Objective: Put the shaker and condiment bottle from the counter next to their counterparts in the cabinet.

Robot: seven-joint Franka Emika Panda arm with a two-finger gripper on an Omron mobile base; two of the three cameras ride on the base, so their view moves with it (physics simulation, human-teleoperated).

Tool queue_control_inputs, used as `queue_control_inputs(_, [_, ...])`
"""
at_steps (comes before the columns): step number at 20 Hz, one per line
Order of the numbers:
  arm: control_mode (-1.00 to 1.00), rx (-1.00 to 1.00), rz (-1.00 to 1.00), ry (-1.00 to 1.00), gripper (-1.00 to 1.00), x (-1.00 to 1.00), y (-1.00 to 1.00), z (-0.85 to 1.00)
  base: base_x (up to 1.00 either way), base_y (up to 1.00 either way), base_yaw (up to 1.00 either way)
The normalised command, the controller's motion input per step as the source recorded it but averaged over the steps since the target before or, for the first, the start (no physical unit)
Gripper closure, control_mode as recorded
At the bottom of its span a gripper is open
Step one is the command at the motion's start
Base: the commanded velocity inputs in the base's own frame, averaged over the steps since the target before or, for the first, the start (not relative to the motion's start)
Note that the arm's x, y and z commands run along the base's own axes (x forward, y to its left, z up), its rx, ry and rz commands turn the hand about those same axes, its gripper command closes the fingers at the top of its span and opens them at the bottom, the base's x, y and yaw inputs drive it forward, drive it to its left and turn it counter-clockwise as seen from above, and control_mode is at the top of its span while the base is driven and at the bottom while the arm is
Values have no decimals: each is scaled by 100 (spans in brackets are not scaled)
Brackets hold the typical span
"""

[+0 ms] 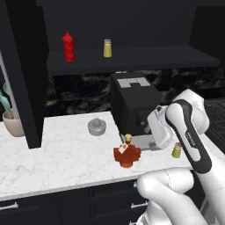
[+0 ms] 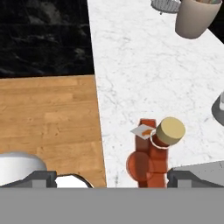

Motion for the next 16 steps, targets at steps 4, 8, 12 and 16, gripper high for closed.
queue_control_inputs(4, [-100,-2,-2,0,-100,23,8,-8,0,0,0])
queue_control_inputs(8, [-100,-2,-2,0,-100,18,6,-9,0,0,0])
queue_control_inputs(12, [-100,-2,-2,0,-100,18,4,-11,0,0,0])
queue_control_inputs(16, [-100,-2,-2,0,-100,19,3,-11,0,0,0])
